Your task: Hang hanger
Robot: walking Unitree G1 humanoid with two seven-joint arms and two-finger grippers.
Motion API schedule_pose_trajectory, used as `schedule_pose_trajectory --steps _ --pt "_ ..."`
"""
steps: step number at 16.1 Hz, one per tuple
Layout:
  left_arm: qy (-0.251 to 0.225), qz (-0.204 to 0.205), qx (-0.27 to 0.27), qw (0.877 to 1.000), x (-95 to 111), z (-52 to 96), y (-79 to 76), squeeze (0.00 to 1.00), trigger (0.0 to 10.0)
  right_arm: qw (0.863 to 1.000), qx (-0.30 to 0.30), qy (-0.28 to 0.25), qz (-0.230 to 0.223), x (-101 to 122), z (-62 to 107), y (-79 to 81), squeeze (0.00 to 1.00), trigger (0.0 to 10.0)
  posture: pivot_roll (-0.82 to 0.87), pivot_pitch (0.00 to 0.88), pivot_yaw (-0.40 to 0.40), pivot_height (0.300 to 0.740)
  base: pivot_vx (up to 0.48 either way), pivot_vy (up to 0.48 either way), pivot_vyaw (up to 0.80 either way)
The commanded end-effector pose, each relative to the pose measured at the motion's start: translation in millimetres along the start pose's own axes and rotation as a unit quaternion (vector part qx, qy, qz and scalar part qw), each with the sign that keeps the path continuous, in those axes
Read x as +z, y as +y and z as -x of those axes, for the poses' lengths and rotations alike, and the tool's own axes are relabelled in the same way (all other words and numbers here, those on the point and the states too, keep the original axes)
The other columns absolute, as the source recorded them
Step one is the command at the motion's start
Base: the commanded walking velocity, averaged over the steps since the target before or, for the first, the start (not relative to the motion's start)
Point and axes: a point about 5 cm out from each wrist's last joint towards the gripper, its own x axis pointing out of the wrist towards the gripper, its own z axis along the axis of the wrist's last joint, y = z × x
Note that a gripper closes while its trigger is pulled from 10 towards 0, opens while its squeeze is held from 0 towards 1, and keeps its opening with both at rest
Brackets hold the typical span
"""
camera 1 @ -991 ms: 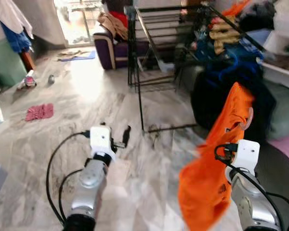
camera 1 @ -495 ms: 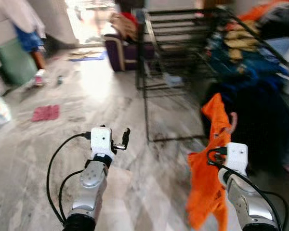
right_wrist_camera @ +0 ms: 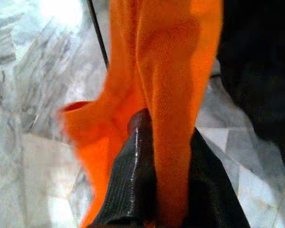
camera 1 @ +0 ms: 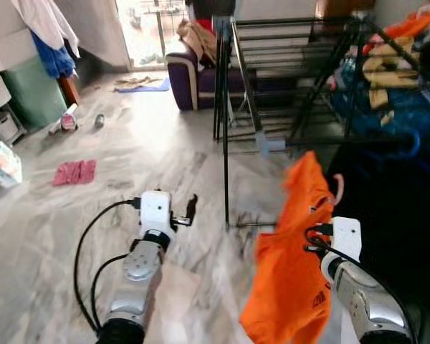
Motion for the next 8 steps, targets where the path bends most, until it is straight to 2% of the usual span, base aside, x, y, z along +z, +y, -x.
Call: schedule_pose_trajectory --steps 1,3,6,8 --pt "0.006 -0.004 0.014 1.0 -1 1.4 8.1 0.0 10.0 1.0 0.02 -0.017 -0.002 11 -1.3 10.6 0.0 10.0 -0.02 0.0 0.01 0.74 0.469 0.0 0.0" --pt "0.004 0.001 0.013 1.0 -1 1.4 7.5 0.0 10.0 0.999 0.044 -0.011 0.008 11 -1.3 14.8 0.0 10.0 -0.02 0.0 0.01 0.74 0.444 0.0 0.0" --pt "0.006 0.005 0.014 1.0 -1 0.9 5.8 0.0 10.0 0.997 0.071 -0.001 0.023 12 -3.0 19.2 0.0 10.0 -0.02 0.0 0.007 0.74 0.0 0.0 0.0" --pt "0.009 0.006 0.01 1.0 -3 1.2 4.2 0.0 10.0 0.997 0.069 -0.005 0.026 21 -7.4 20.2 0.0 10.0 -0.02 0.0 0.004 0.74 0.0 0.0 0.0"
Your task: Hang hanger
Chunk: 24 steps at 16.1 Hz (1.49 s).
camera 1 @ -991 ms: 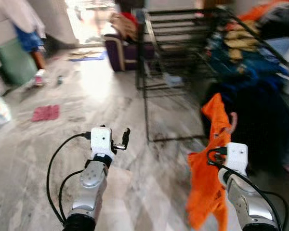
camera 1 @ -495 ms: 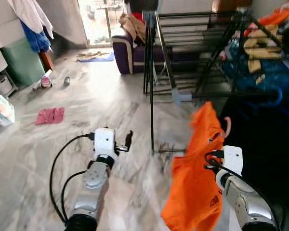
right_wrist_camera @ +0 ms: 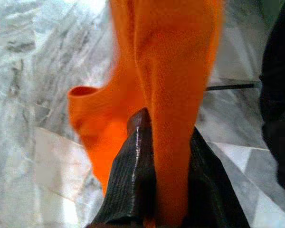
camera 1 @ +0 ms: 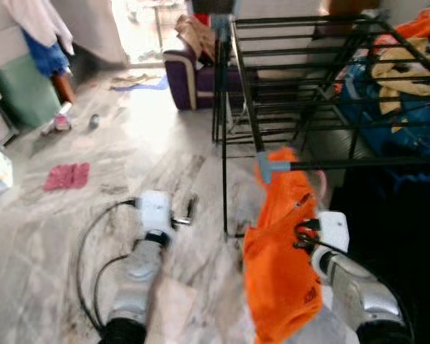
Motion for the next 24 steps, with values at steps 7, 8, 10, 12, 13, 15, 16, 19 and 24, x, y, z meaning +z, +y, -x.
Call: schedule_pose_trajectory --steps 7,8,10,12,13,15,16,19,24 --pt "0.012 -0.004 0.022 1.0 -4 5.7 12.3 0.0 10.0 0.998 0.044 -0.05 0.011 48 -15.9 28.5 0.0 10.0 0.0 0.0 -0.005 0.74 0.0 0.0 0.0" --pt "0.013 -0.004 0.022 1.0 -4 5.7 12.6 0.0 10.0 0.998 0.043 -0.048 0.008 48 -17.2 29.0 0.0 10.0 0.0 0.0 -0.005 0.74 0.0 0.0 0.0" --pt "0.015 -0.003 0.022 1.0 -5 5.6 12.9 0.0 10.0 0.999 0.034 -0.042 0.001 51 -21.3 29.5 0.0 10.0 0.0 0.0 -0.002 0.74 0.0 0.0 0.0" --pt "0.018 -0.002 0.019 1.0 -5 5.2 11.6 0.0 10.0 0.999 0.046 -0.024 -0.011 60 -27.8 36.4 0.0 10.0 0.0 0.0 -0.001 0.74 0.0 0.0 0.0" --pt "0.018 -0.001 0.018 1.0 -5 5.1 11.0 0.0 10.0 0.998 0.053 -0.013 -0.021 61 -29.8 39.2 0.0 10.0 0.0 0.0 -0.002 0.74 0.0 0.0 0.0" --pt "0.02 -0.006 0.019 1.0 -5 4.9 10.8 0.0 10.0 0.997 0.067 -0.01 -0.025 65 -33.3 43.6 0.0 10.0 0.01 0.0 -0.012 0.74 0.0 0.0 0.0" --pt "0.021 -0.006 0.02 1.0 -5 5.0 11.3 0.0 10.0 0.997 0.068 -0.01 -0.025 66 -33.9 44.1 0.0 10.0 0.01 0.0 -0.012 0.74 0.0 0.0 0.0" --pt "0.006 0.006 0.017 1.0 -1 7.8 15.6 0.0 10.0 0.996 0.087 -0.01 -0.015 75 -38.6 51.3 0.0 10.0 0.02 0.0 -0.018 0.74 0.102 0.0 0.0" --pt "0.022 0.023 0.017 0.999 -5 7.6 13.6 0.0 10.0 0.995 0.095 0.003 -0.008 62 -38.7 51.1 0.0 10.0 0.02 0.0 -0.017 0.74 0.224 0.25 0.0"
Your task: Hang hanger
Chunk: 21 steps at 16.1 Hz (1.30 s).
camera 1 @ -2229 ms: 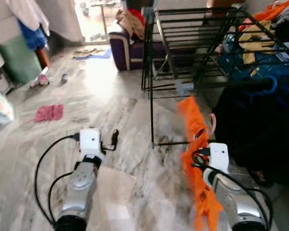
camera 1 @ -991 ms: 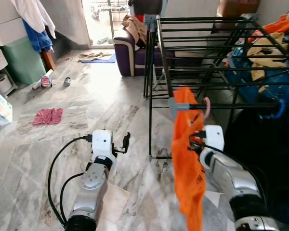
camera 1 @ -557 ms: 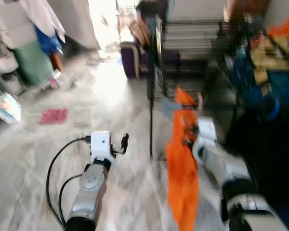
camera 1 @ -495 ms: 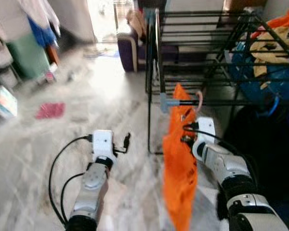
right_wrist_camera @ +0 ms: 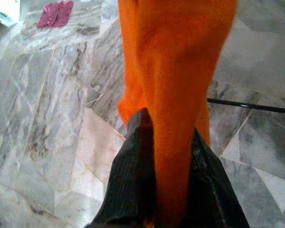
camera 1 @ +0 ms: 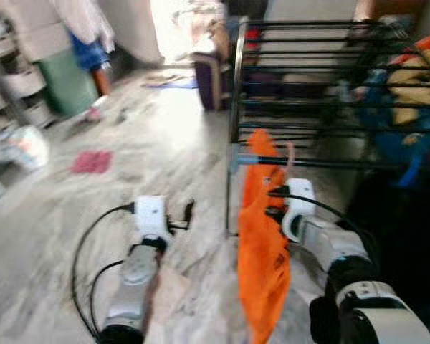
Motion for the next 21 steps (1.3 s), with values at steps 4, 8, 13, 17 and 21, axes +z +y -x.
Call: schedule_pose_trajectory --steps 4,8,13,17,21 --pt "0.012 0.003 0.007 1.0 0 -1.7 8.1 0.0 10.0 1.0 0.006 -0.018 0.003 5 0.3 1.6 0.0 10.0 0.01 0.0 -0.012 0.74 0.0 0.444 0.0" --pt "0.027 -0.008 -0.002 1.0 -4 -2.8 3.3 0.0 10.0 1.0 -0.001 -0.019 0.003 6 1.2 -3.4 0.0 10.0 0.01 0.0 -0.016 0.74 0.0 0.0 0.0" --pt "0.04 -0.005 -0.03 0.999 -9 -0.3 -5.6 0.0 10.0 0.999 -0.03 -0.028 -0.006 6 1.4 -8.4 0.0 10.0 0.01 0.0 -0.013 0.74 0.0 0.0 0.0" --pt "0.028 -0.005 -0.052 0.998 -4 -1.1 -8.8 0.0 10.0 0.998 -0.042 -0.037 -0.011 8 3.2 -15.0 0.0 10.0 0.01 0.0 -0.004 0.74 0.0 0.0 0.0" --pt "0.024 0.001 -0.062 0.998 -1 -0.8 -9.8 0.0 10.0 0.998 -0.045 -0.037 -0.014 6 3.3 -15.2 0.0 10.0 0.01 0.0 0.001 0.74 0.064 0.0 0.0"
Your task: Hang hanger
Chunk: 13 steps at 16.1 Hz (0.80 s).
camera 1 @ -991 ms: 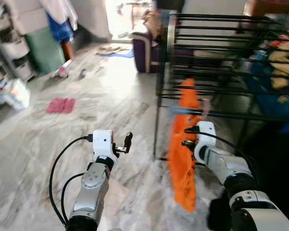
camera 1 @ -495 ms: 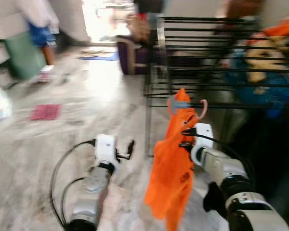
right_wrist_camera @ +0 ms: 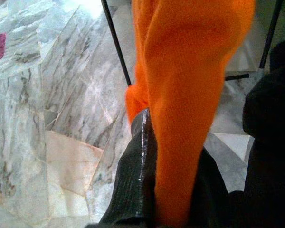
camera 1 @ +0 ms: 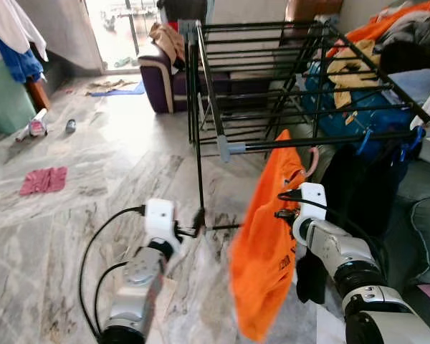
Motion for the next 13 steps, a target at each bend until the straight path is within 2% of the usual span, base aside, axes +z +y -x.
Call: schedule_pose_trajectory --steps 1,4,7,13 --pt "-0.003 -0.005 0.007 1.0 4 0.0 3.9 0.0 10.0 1.0 0.007 -0.021 0.0 8 0.1 4.4 0.0 10.0 0.01 0.0 0.001 0.74 0.0 0.0 0.0" --pt "0.004 -0.009 0.017 1.0 1 0.7 6.0 0.0 10.0 0.999 0.013 -0.026 0.017 11 0.3 4.6 0.0 10.0 0.0 0.0 0.001 0.74 0.0 0.0 0.0" --pt "0.007 -0.007 0.018 1.0 -1 1.3 5.3 0.0 10.0 0.998 0.04 -0.028 0.037 15 0.6 11.8 0.0 10.0 0.0 0.0 -0.002 0.74 0.0 0.0 0.0" --pt "0.009 -0.006 0.021 1.0 -1 1.9 4.6 0.0 10.0 0.988 0.111 -0.05 0.097 24 1.9 41.1 0.0 10.0 0.01 0.0 0.0 0.74 0.0 0.0 0.0"
